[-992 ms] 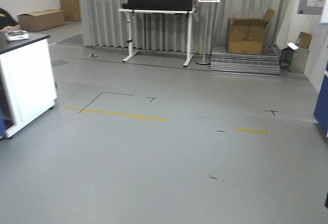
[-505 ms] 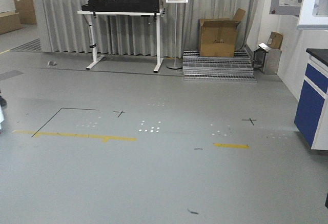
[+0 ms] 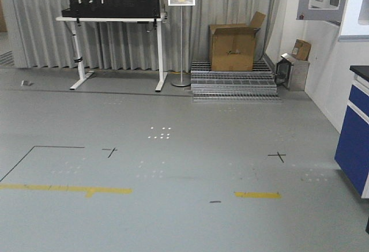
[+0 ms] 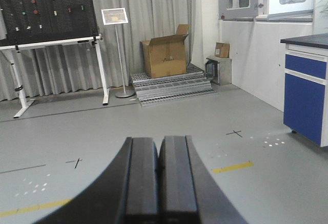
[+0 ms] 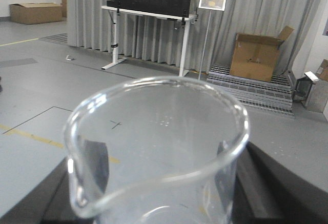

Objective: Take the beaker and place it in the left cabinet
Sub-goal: 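Carry the beaker in the right gripper while driving to the cabinet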

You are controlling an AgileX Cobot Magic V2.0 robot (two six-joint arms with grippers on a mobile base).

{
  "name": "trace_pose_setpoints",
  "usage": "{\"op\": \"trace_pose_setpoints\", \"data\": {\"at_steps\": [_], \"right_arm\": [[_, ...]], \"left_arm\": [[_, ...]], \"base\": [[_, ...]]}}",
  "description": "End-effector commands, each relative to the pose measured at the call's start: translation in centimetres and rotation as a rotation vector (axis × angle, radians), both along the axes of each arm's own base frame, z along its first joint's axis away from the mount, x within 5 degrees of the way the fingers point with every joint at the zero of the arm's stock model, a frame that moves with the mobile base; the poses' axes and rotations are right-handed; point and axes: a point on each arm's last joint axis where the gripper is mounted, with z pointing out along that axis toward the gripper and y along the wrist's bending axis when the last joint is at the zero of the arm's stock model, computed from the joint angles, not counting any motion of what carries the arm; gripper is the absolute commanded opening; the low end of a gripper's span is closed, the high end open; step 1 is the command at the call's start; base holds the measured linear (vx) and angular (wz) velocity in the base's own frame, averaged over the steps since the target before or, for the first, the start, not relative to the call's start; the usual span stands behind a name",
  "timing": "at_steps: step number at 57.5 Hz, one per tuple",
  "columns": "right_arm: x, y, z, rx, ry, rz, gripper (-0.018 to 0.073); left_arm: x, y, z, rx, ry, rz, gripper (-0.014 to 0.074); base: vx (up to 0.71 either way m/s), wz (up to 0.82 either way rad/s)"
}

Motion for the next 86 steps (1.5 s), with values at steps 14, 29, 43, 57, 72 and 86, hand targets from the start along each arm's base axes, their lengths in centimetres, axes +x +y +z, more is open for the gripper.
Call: {"op": "trace_pose_setpoints", "data": {"at_steps": [14,29,43,57,72,86], "right_arm": [[-0.16,0.24,1.37,-0.008,-0.070,0.033,-0.0003],[-0.16,0.24,1.36,-0.007,-0.070,0.034,-0.0003],[-0.16,0.24,1.36,-0.008,-0.070,0.033,-0.0003],[-0.16,0.24,1.37,-0.007,-0.071,0.034,-0.0003],[-0.16,0.24,1.37,-0.007,-0.071,0.034,-0.0003],[-0.16,0.24,1.37,-0.007,-0.071,0.034,-0.0003]], "left_arm": [[-0.14,0.04,0.30,-0.032,-0.079,-0.001,0.0001],[-0.14,0.04,0.30,-0.032,-0.079,-0.001,0.0001],[-0.14,0.04,0.30,-0.032,-0.079,-0.001,0.0001],[-0.14,0.04,0.30,-0.032,-0.079,-0.001,0.0001],[-0.14,0.04,0.30,-0.032,-0.079,-0.001,0.0001],[-0.14,0.04,0.30,-0.032,-0.079,-0.001,0.0001]], "base": [[0.76,-0.15],[0.75,-0.17],[0.74,-0.06],[0.75,0.01],[0.75,-0.04],[0.75,-0.09]]}}
